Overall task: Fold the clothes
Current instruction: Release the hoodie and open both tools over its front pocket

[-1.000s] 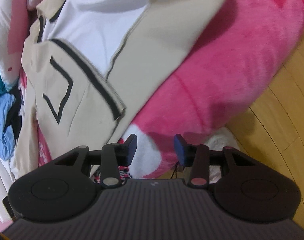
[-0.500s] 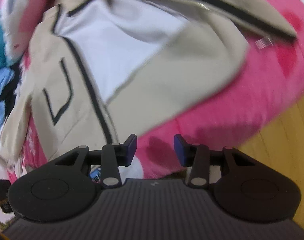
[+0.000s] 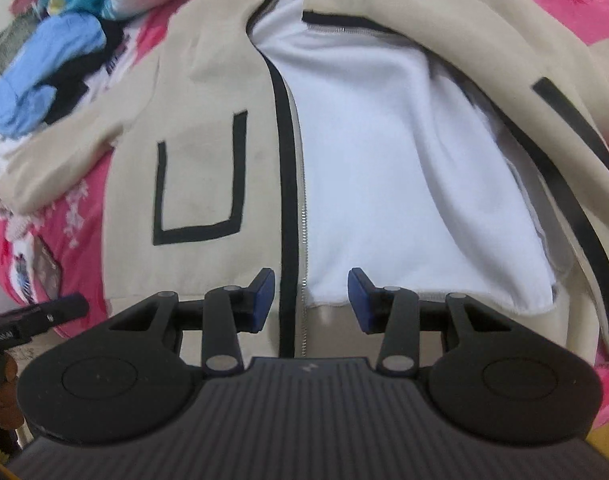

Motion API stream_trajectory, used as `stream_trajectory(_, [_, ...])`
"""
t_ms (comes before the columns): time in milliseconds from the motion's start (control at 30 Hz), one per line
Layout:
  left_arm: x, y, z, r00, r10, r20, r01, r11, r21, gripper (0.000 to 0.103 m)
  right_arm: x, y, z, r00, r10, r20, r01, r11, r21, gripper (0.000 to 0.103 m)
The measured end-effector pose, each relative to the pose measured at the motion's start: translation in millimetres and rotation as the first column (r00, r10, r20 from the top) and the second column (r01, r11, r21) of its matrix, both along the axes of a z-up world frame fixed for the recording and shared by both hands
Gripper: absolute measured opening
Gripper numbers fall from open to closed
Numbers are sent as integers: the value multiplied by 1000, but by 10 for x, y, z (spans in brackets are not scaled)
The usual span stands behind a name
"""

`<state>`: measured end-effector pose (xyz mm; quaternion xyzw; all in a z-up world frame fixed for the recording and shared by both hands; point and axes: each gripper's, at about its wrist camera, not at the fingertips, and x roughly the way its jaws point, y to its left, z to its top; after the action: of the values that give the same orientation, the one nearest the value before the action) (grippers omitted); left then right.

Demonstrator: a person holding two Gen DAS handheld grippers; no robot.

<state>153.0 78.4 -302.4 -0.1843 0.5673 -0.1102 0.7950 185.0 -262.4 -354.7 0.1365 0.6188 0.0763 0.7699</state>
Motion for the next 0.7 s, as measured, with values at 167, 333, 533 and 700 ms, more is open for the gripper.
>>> stream_trajectory(167, [112,-146,-147,999,-43,22,43,999,17,62,102,246,-168,996,73,-50,-76,995,-67,40])
stream_trajectory(333, [153,-399,-346,985,-170,23,168,983,72,72,162,415,-453,986,107,-128,-125,982,-139,40])
stream_trajectory(533, [18,-637,-501,964,-258,61,251,962,106,94,142,408,-603,989,48,-137,-69,986,-153,44])
stream_trajectory(700, [-61,-731,-548,942,-321,96,306,940,149,98,132,411,-599,990,15,-137,-38,985,-168,48])
